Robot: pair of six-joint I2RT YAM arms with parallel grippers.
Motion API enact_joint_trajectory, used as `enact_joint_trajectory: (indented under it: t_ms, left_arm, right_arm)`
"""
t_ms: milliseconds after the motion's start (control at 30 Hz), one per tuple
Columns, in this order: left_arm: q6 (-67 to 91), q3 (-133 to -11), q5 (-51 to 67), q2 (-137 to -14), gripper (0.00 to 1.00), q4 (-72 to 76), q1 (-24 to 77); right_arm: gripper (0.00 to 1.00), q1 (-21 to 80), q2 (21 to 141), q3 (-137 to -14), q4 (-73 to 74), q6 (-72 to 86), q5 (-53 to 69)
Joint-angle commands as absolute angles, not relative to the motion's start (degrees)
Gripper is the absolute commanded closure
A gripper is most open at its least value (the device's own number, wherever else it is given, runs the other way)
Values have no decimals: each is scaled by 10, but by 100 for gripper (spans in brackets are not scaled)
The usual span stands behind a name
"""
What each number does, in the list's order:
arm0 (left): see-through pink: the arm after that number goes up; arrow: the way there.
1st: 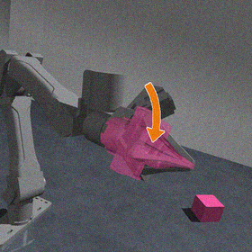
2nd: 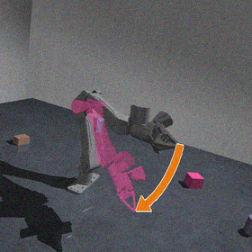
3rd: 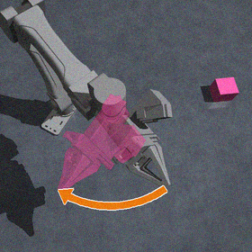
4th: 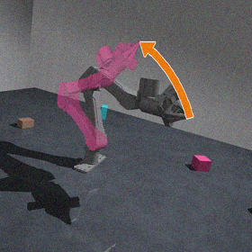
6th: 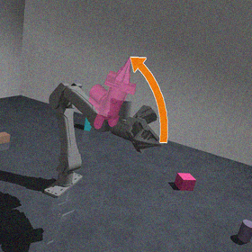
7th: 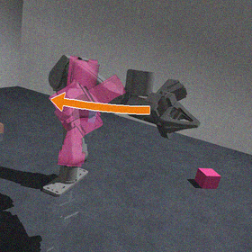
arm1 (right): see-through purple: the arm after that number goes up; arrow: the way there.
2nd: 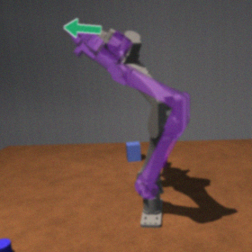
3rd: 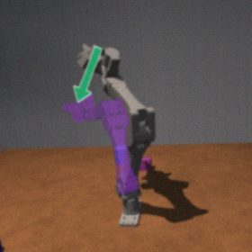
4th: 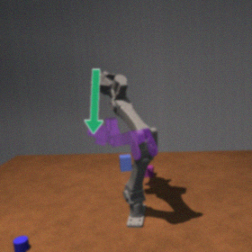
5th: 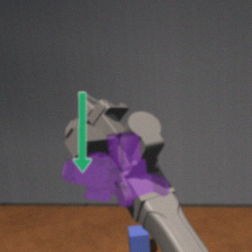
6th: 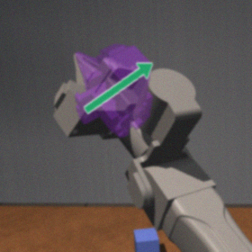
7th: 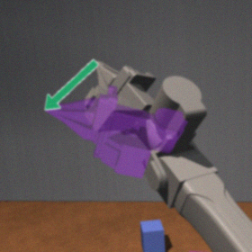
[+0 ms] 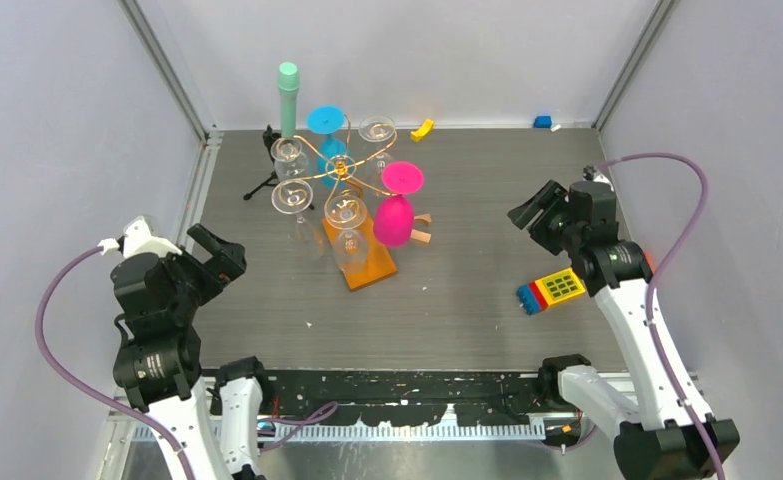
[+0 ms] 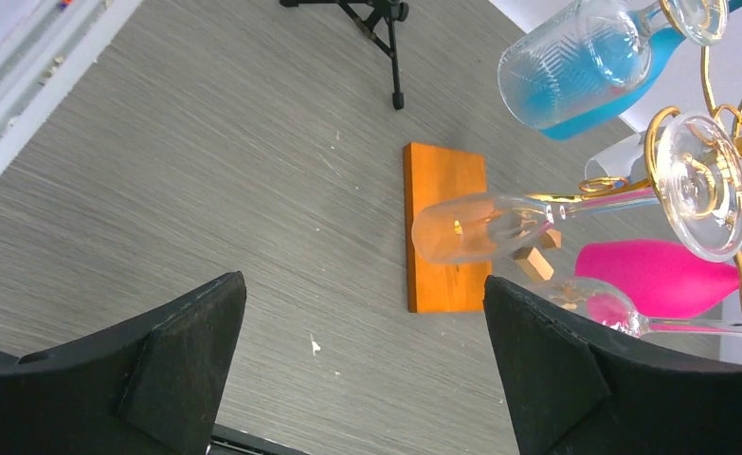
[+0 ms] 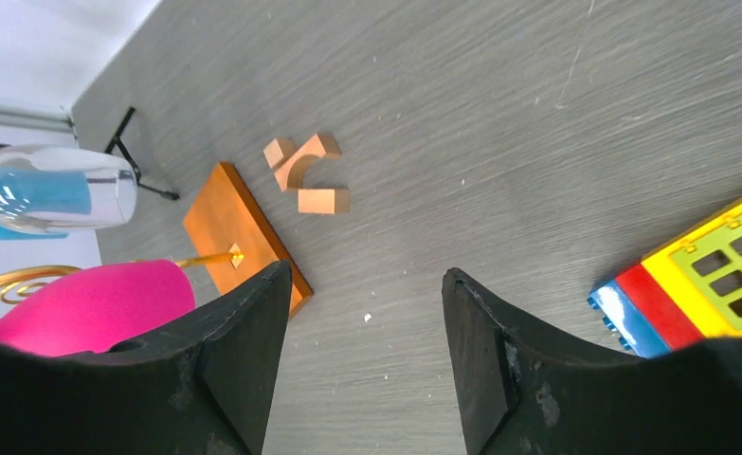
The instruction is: Take the wine glass off the wine glass rack
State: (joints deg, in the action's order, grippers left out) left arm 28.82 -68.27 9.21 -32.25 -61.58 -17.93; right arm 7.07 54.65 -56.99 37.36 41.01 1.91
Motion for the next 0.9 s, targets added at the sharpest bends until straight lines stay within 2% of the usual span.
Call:
enact_joint_trajectory:
  t_ms: [0,167,300,400,567,667,867]
  left_arm:
    - [262,-704,66,-323,0,-629,-171]
    - [256,-698,61,-326,0,-614,-158]
    - [232,-713,-53,-332,0,-618,-122]
    - [209,-725,-84,-329,0,-609,-87]
    - [173,-704,40,-292,0,-543,-64]
    - [183,-698,123,-289,0,-521,-64]
    - [203,-684,247,-301,0,-492,-64]
  right_arm:
    - [35,73,496,-567,352,418,-37]
    - [33,72,473,-555,339,411,33]
    - [31,73,455,-548,316,417,121]
    - [28,73,453,-545,283,450,204]
    - [26,100,459,-519,110,595,332]
    - [25,144,477,-532,58,637,303]
    - [25,230,576,-603,67,633,246]
